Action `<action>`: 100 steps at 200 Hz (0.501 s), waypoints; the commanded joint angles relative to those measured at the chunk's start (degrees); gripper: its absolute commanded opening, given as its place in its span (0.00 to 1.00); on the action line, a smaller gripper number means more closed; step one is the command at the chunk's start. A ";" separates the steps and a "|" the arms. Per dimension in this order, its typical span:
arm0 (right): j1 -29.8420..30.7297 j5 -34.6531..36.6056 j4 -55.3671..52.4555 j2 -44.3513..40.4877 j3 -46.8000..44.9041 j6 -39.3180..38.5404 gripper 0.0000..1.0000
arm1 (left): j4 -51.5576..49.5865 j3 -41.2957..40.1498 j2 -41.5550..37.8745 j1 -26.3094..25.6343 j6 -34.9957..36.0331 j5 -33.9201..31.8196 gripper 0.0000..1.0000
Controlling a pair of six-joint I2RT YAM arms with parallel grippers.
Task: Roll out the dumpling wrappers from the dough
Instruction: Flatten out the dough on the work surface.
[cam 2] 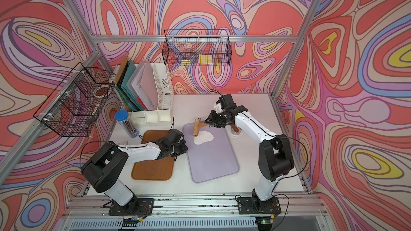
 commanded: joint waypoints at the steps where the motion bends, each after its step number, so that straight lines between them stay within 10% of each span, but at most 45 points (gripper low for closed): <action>1: -0.54 1.91 -7.36 -0.64 -3.06 -3.15 0.00 | -3.27 -0.42 1.17 -0.60 1.07 1.94 0.00; 66: 1.61 6.36 -5.33 7.78 -4.38 -2.12 0.00 | -3.31 -0.35 1.04 -0.60 0.89 2.14 0.00; 100: 5.27 19.72 -13.92 14.81 -0.04 -1.30 0.00 | -3.49 -0.24 0.86 -0.61 0.98 2.09 0.00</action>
